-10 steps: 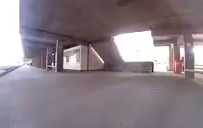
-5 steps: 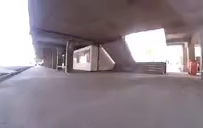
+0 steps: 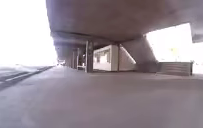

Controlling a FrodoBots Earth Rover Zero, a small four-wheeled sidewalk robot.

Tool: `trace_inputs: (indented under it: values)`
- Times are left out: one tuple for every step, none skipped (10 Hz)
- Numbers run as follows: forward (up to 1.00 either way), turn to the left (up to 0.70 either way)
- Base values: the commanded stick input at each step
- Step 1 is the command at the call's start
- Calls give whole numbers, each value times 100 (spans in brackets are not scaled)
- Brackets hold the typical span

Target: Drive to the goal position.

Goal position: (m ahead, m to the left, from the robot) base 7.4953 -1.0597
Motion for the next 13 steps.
trace_inputs:
  values:
    - [50,50]
    - [50,32]
    - [50,9]
    - [50,0]
    - [50,0]
    - [50,0]
    - [50,0]
    - [50,0]
    - [50,0]
    - [50,0]
    - [50,0]
    - [50,0]
    - [50,0]
